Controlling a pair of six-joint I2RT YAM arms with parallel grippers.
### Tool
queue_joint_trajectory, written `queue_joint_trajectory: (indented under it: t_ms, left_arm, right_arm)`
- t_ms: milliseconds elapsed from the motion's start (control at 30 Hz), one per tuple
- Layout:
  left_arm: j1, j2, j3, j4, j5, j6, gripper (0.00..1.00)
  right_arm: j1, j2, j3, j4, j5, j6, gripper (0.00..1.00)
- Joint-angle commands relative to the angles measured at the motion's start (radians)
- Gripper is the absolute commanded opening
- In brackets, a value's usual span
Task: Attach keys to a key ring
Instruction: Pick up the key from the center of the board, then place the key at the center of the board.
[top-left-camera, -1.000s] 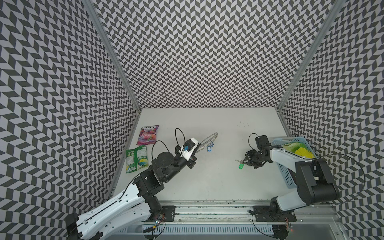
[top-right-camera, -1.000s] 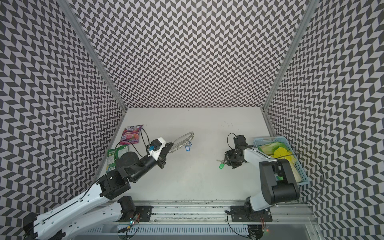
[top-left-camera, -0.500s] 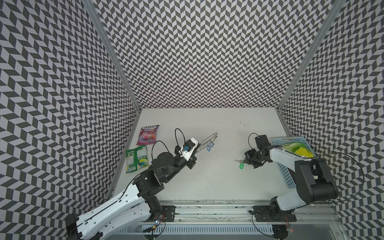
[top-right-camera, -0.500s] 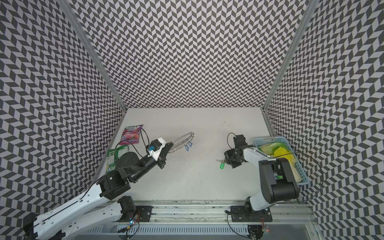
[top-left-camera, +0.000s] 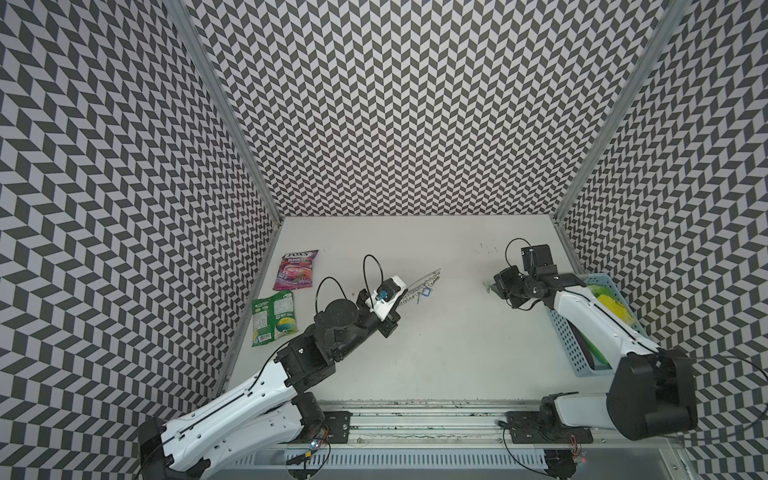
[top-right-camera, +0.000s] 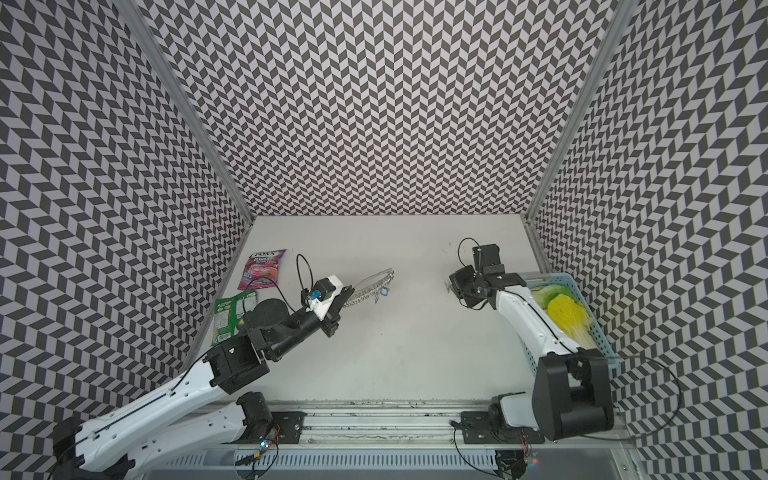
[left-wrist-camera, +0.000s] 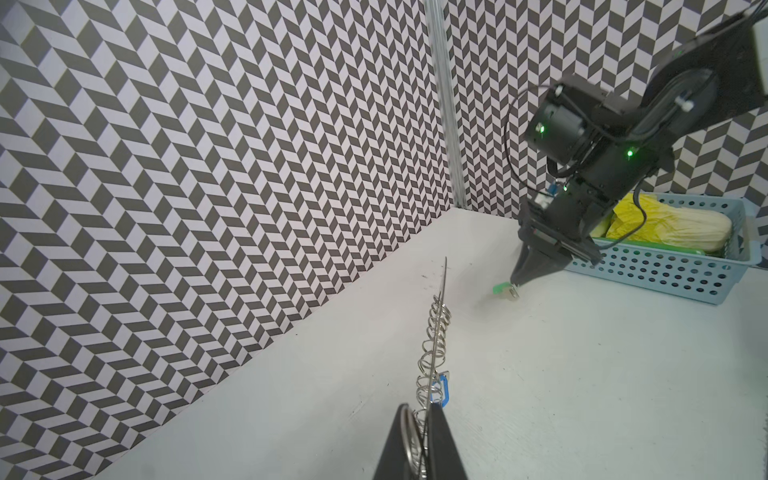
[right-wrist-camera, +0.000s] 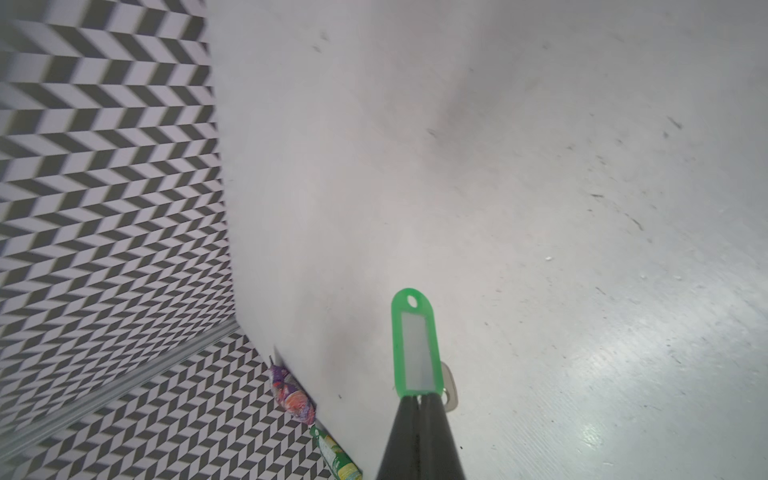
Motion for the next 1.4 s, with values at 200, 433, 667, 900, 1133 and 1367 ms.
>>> queue_joint_trajectory:
  t_ms: [200, 433, 667, 900, 1133, 1367]
  left_arm:
    - [0.009, 0.042, 0.157, 0.005, 0.199, -0.047, 0.00]
    - [0.009, 0.079, 0.243, -0.064, 0.334, -0.086, 0.00]
    - [0.009, 0.137, 0.311, -0.157, 0.402, -0.083, 0.00]
    - [0.008, 0.191, 0.347, -0.156, 0.419, -0.077, 0.00]
    - [0.001, 0.224, 0.348, -0.142, 0.368, -0.035, 0.00]
    - [-0.011, 0.214, 0.340, -0.129, 0.302, -0.011, 0.00]
  right_arm:
    - [0.007, -0.112, 0.149, 0.014, 0.040, -0.126, 0.00]
    - [0.014, -0.129, 0.351, 0.032, 0.022, -0.243, 0.00]
    - [0.042, -0.132, 0.475, 0.108, -0.059, -0.312, 0.00]
    - [0.227, -0.114, 0.557, 0.161, -0.066, -0.357, 0.00]
    - [0.418, -0.151, 0.506, 0.223, -0.038, -0.374, 0.00]
    - [0.497, -0.222, 0.366, 0.322, -0.028, -0.399, 0.00]
